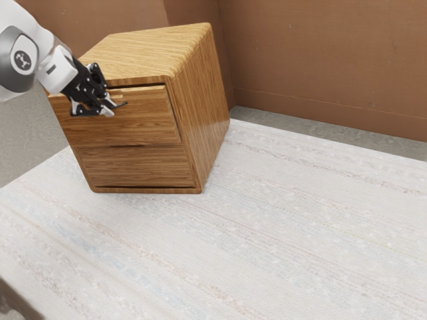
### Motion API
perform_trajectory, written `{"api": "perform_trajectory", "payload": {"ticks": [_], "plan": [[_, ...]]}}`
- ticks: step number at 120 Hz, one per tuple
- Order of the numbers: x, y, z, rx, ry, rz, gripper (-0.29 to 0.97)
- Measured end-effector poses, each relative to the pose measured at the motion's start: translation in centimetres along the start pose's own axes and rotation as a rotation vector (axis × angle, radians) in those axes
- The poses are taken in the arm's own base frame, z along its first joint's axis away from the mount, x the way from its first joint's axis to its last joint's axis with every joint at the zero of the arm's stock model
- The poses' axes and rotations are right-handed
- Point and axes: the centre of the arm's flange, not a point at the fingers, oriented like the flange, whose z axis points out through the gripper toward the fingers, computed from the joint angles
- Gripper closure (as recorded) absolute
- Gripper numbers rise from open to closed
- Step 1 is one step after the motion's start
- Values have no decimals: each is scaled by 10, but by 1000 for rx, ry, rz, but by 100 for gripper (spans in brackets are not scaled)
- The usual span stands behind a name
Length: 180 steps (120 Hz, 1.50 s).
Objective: Pull the drawer handle with one arm to open the drawer
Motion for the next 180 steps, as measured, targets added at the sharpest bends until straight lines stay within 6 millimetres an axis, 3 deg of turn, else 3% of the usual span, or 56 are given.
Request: {"api": "perform_trajectory", "payload": {"ticks": [44,80,180], "plan": [[-19,7,-12,4,-9,-33,66],[-19,19,-18,-7,5,-37,66],[-23,74,-46,-30,48,-53,66]]}}
